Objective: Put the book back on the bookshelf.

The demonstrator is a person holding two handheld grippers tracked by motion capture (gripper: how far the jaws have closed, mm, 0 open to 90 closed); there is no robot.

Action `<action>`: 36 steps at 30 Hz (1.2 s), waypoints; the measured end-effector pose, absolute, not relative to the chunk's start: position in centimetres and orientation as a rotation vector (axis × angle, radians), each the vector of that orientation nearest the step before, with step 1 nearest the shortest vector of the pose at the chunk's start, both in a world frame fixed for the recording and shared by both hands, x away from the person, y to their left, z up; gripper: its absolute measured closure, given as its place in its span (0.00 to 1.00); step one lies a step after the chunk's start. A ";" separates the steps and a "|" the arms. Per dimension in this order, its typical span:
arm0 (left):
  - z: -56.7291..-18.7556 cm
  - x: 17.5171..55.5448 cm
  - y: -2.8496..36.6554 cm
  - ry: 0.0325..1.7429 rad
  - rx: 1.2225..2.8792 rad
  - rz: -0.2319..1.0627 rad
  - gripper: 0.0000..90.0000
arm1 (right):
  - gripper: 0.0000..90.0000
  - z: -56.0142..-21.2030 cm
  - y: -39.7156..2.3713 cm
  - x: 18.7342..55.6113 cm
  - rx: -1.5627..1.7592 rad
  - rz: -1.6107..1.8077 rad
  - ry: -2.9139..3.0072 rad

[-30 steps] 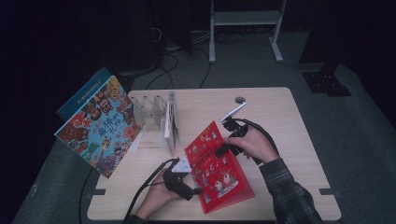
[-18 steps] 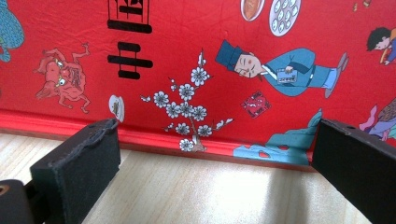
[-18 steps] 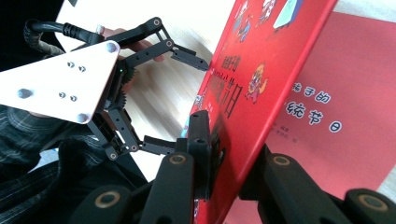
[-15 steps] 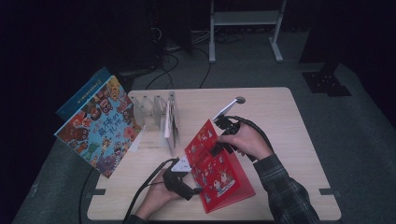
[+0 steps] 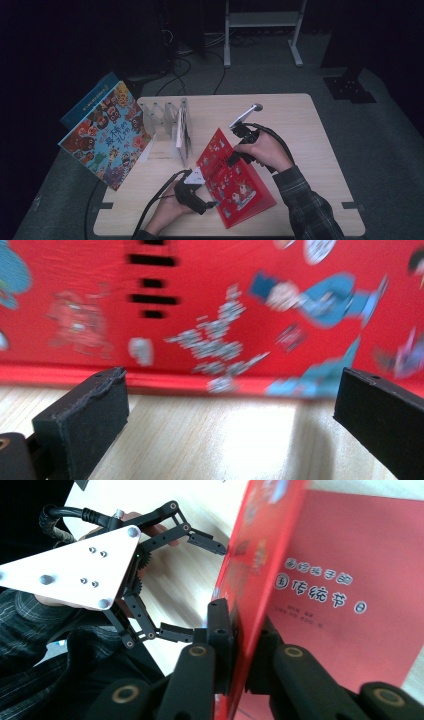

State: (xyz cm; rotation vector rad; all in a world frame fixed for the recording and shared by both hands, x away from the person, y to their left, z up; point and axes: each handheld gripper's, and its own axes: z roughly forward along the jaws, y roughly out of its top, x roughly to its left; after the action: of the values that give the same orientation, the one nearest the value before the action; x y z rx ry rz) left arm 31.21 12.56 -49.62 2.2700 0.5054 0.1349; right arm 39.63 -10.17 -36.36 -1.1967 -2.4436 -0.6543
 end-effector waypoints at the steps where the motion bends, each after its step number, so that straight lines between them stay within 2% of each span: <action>1: -49.5 31.2 12.7 0.513 2.263 0.136 0.00 | 0.96 -36.2 -10.3 39.6 -1.199 -0.665 -2.443; 10: -48.4 32.1 14.5 0.578 2.203 0.161 0.00 | 0.97 -34.5 -10.9 38.6 -1.159 -0.718 -2.520; 18: -47.5 33.3 15.5 0.621 2.140 0.150 0.00 | 0.97 -31.5 -11.6 37.9 -1.133 -0.763 -2.553; 28: -47.0 34.6 14.0 0.597 2.095 0.066 0.00 | 0.97 -29.5 -11.9 37.6 -1.112 -0.786 -2.571; 36: -46.4 35.5 14.0 0.618 1.964 -0.032 0.01 | 0.97 -28.4 -12.2 37.1 -1.087 -0.848 -2.574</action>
State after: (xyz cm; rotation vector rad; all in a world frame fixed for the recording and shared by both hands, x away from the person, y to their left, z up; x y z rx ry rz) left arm 35.45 14.00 -46.37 1.9641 0.6177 -0.0319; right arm 37.06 -12.19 -28.35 -1.0866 -2.5743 -0.8477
